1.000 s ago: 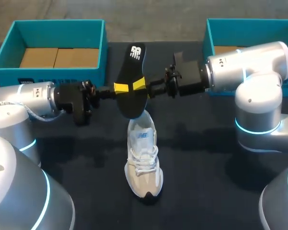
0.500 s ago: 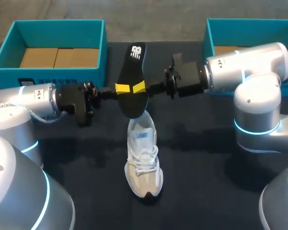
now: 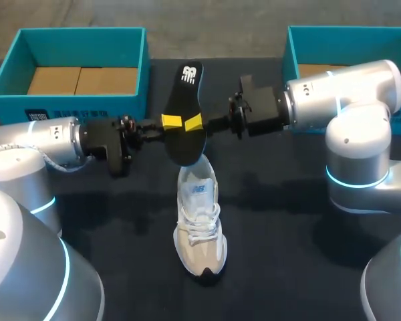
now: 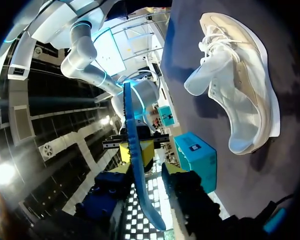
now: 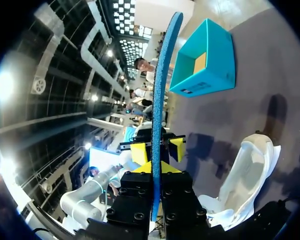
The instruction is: Take the shoe out of the shoebox, open the shoe tongue, remove and reinsert the insole, then place the shoe into the shoebox
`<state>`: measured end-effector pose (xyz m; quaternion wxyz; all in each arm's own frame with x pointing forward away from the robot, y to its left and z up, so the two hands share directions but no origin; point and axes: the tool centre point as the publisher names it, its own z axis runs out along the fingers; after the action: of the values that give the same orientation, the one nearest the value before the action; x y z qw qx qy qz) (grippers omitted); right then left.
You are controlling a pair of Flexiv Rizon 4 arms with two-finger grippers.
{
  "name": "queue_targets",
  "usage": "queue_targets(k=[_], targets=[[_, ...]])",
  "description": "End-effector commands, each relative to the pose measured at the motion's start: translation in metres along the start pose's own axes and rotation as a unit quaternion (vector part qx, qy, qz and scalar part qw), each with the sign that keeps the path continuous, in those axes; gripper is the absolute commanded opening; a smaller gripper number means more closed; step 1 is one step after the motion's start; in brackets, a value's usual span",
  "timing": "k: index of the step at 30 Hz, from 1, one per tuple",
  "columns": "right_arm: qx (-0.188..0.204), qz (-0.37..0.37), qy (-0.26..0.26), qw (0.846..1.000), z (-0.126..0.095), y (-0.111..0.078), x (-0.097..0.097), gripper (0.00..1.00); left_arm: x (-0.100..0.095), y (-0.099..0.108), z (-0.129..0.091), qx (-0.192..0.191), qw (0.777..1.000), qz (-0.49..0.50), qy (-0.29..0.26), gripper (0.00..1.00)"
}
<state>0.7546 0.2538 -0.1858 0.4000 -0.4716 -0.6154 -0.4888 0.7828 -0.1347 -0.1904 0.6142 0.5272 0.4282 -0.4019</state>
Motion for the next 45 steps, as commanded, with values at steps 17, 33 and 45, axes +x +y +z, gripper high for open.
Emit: queue_targets(k=[17,33,45], targets=[[-0.015,-0.009,0.01,1.0,-0.015,-0.009,-0.012,0.0,-0.016,0.0,-0.035,0.017,0.999,0.001,0.047,1.0],[-0.002,-0.058,0.017,0.998,-0.012,-0.006,-0.03,0.0,-0.011,0.007,-0.065,0.065,0.986,-0.039,0.146,1.0],[0.0,-0.091,0.033,0.995,-0.005,-0.009,-0.047,0.0,-0.005,0.024,-0.095,0.083,0.97,-0.079,0.214,1.0]])
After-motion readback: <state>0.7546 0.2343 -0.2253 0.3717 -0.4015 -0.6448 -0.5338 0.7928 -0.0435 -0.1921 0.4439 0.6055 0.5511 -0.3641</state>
